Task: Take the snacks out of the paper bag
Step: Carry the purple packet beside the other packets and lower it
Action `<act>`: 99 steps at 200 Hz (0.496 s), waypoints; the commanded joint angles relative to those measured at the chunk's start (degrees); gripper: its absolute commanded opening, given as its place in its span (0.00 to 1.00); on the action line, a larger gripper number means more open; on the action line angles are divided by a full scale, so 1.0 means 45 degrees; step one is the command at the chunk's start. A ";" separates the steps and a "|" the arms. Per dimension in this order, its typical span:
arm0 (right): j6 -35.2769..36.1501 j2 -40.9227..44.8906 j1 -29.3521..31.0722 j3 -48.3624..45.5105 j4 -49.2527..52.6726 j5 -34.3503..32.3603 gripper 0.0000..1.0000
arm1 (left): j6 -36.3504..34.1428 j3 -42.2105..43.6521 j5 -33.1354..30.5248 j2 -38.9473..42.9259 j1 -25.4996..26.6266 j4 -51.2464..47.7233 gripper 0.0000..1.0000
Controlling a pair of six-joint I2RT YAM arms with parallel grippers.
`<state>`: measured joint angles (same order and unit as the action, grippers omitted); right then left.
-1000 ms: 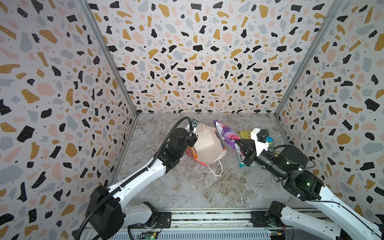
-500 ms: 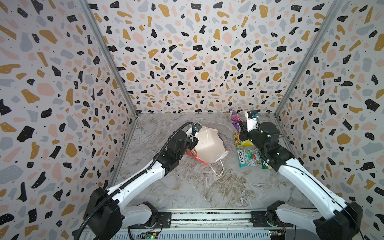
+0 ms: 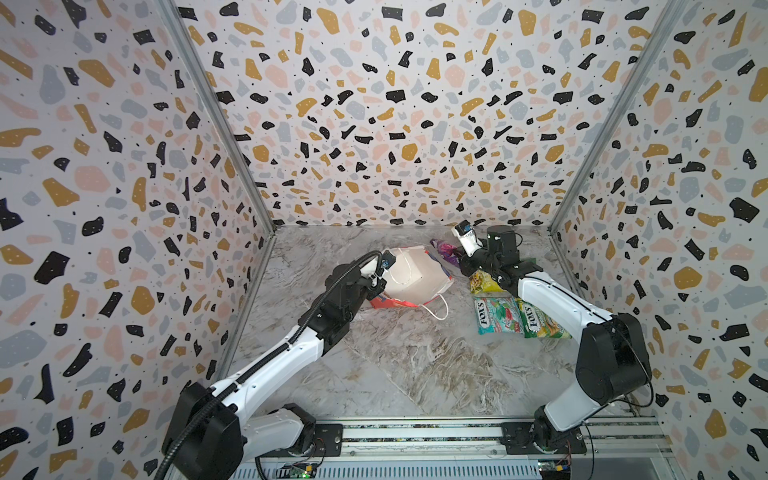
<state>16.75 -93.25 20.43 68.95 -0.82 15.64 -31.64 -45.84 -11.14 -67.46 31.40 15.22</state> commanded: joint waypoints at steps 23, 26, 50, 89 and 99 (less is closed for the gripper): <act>0.2764 -0.0660 -0.0008 0.0030 -0.0642 0.0043 0.00 | -0.0876 -0.0046 0.0433 0.0279 -0.0083 0.0699 0.00; 0.2847 -0.0680 -0.0008 -0.0053 -0.0736 -0.0018 0.00 | -0.0896 -0.0039 0.0381 0.0294 -0.0078 0.0716 0.00; 0.3377 -0.0836 0.0011 -0.0535 -0.1387 -0.0048 0.00 | -0.0602 -0.0216 -0.0013 0.0450 -0.0100 0.0738 0.00; 0.4684 -0.1277 0.0383 -0.1029 -0.1945 -0.1134 0.00 | -0.0295 -0.0108 -0.0490 0.0668 -0.0102 0.1092 0.00; 0.4946 -0.1480 0.0397 -0.0975 -0.1866 -0.1441 0.00 | -0.0259 -0.0085 -0.0524 0.0702 -0.0112 0.1153 0.00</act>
<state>33.78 -99.63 21.54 64.05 -5.19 12.27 -33.65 -45.58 -11.51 -65.98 31.22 15.55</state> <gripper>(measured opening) 0.041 0.047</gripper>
